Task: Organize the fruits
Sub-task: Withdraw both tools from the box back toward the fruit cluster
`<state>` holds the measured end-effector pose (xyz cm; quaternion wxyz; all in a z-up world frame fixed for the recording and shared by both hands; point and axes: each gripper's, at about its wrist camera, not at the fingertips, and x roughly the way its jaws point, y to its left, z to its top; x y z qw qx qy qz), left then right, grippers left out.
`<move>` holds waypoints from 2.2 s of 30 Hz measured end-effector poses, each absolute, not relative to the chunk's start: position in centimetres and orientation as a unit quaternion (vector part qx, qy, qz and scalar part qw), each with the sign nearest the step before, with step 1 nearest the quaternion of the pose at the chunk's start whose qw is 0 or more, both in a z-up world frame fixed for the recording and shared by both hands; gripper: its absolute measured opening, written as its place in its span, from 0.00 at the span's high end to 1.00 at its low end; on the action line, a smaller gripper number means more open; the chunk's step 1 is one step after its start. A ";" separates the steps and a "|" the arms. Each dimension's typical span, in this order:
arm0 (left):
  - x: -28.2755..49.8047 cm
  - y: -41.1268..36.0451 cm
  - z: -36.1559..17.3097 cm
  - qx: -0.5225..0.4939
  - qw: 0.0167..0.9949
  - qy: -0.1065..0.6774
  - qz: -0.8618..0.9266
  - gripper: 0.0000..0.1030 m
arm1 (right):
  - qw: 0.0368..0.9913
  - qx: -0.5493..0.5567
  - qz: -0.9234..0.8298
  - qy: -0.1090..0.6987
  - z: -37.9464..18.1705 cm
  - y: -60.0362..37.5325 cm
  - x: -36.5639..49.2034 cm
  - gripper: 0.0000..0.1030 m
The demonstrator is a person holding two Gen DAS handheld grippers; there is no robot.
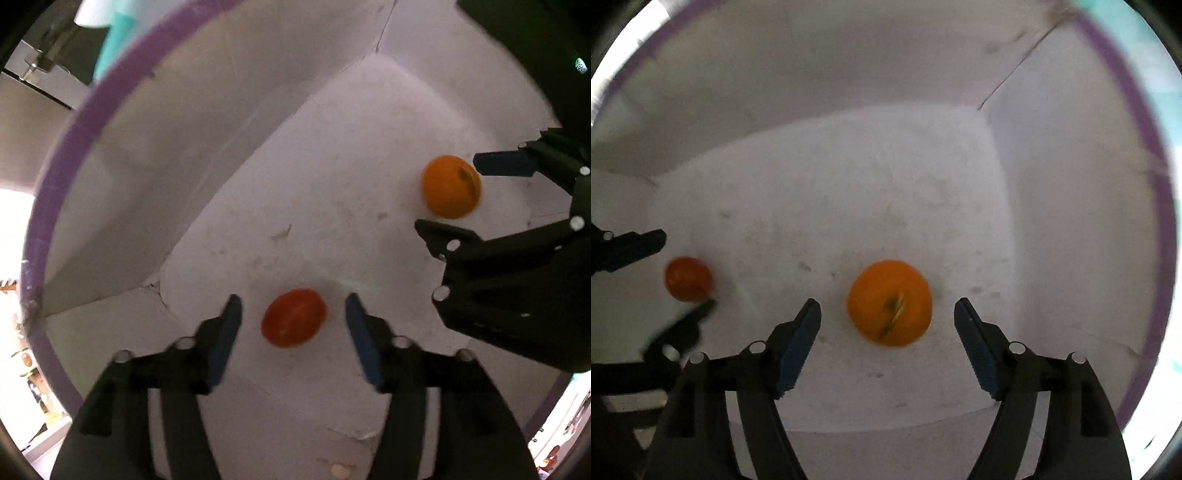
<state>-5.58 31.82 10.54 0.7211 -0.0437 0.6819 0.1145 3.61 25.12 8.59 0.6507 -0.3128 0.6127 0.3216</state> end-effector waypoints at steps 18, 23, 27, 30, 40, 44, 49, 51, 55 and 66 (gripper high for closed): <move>-26.1 19.4 36.2 -0.025 0.962 0.245 0.116 0.01 | 0.906 -0.021 0.168 0.387 24.6 -5.8 -16.8 0.14; -25.0 11.7 29.7 0.004 0.946 0.323 -0.008 0.02 | 0.879 0.002 0.062 0.474 17.1 -12.3 -19.0 0.14; -24.7 5.7 24.3 0.064 0.922 0.366 -0.110 0.02 | 0.866 0.046 0.021 0.497 13.2 -17.0 -19.3 0.15; -21.8 3.0 19.0 0.116 0.901 0.394 -0.140 0.02 | 0.862 0.052 0.018 0.504 10.7 -18.1 -18.8 0.15; -15.6 0.2 6.5 0.171 0.845 0.495 -0.108 0.02 | 0.842 0.048 0.050 0.534 2.7 -17.0 -6.4 0.22; -13.1 0.9 3.5 0.148 0.837 0.520 -0.083 0.02 | 0.854 0.046 0.040 0.517 1.0 -16.4 -1.1 0.26; -9.9 1.2 1.3 0.119 0.836 0.532 -0.055 0.06 | 0.872 0.049 0.019 0.486 0.7 -16.3 4.3 0.34; -8.4 1.2 1.1 0.102 0.842 0.527 -0.055 0.06 | 0.875 0.054 0.013 0.482 0.7 -16.4 6.0 0.34; -5.7 0.2 1.1 0.114 0.850 0.510 -0.065 0.06 | 0.877 0.063 0.000 0.477 0.6 -16.9 8.5 0.36; 5.6 -2.4 0.2 0.119 0.868 0.474 -0.087 0.08 | 0.883 0.048 0.048 0.465 0.3 -22.4 1.4 0.45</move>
